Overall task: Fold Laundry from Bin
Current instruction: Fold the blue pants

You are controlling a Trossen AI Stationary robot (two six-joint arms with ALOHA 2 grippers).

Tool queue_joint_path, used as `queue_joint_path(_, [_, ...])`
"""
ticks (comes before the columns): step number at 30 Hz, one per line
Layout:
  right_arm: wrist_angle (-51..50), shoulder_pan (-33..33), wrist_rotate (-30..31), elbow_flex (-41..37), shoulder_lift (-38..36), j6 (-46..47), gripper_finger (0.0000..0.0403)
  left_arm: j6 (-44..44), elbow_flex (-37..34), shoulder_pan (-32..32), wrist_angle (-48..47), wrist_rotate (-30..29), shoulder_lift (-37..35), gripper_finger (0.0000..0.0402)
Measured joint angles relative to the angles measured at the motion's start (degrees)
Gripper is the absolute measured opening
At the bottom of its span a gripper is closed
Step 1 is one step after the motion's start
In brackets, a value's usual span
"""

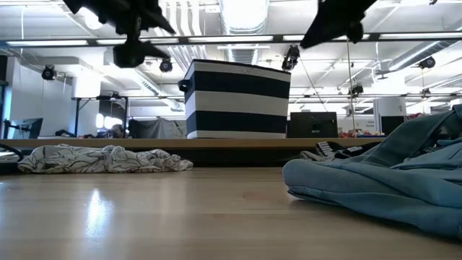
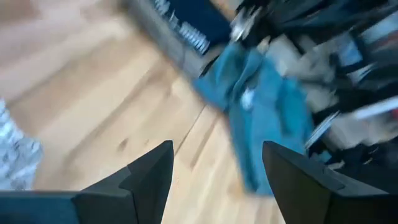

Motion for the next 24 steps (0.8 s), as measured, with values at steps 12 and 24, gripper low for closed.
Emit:
queue_joint_path(12, [-16.18,17.61,-18.84,0.0,2.54,41.97,0.0009,-2.14,-0.02,-27.69,2.47,-12.5,13.12,0.023])
queue_joint_path(24, [-30.03,26.05,-34.18,0.59,14.81,68.13,0.0009,-9.31,0.0,-38.83,37.9,-15.4,35.75,0.023])
